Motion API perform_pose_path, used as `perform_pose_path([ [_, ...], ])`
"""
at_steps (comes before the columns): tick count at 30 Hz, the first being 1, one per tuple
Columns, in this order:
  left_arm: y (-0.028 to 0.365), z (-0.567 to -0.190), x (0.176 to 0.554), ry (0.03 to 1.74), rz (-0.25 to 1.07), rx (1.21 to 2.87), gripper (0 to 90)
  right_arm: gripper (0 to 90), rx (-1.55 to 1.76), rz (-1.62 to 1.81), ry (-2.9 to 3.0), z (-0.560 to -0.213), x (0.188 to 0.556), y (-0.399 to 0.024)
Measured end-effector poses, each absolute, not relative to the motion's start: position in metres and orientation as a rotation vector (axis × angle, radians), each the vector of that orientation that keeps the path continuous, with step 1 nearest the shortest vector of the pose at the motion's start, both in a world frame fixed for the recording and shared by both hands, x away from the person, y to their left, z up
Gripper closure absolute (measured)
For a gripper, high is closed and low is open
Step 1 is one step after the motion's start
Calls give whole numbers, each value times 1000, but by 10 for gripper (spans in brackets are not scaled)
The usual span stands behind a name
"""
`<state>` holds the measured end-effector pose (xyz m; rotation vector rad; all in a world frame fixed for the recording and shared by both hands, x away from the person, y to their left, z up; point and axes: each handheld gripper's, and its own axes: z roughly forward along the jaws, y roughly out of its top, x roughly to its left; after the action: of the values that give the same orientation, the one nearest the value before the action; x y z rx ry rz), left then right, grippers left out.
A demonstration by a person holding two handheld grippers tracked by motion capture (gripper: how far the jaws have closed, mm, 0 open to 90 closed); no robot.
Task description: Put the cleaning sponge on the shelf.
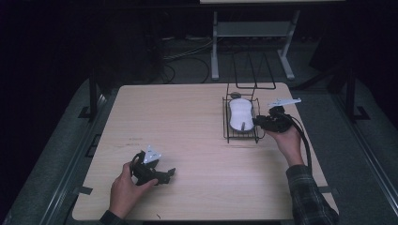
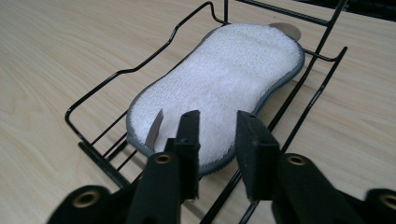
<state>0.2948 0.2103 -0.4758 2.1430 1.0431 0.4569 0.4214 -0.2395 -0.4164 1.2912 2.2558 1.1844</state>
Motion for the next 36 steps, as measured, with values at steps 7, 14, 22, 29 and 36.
perform_pose_path([
  [7, 210, -476, 295, 1043, 457, 2142, 124, 414, 1321, 1175, 2234, -411, 401, -250],
  [14, 210, -476, 295, 1042, 458, 2140, 123, 300, 1345, 1173, 2200, -411, 382, -260],
  [22, 210, -476, 295, 1041, 459, 2139, 123, 262, 1351, 1165, 2177, -417, 358, -267],
  [29, 210, -476, 295, 1043, 459, 2135, 124, 239, 1358, 1143, 2177, -426, 336, -271],
  [36, 210, -476, 295, 1043, 460, 2137, 124, 199, 1351, 1110, 2193, -437, 312, -274],
])
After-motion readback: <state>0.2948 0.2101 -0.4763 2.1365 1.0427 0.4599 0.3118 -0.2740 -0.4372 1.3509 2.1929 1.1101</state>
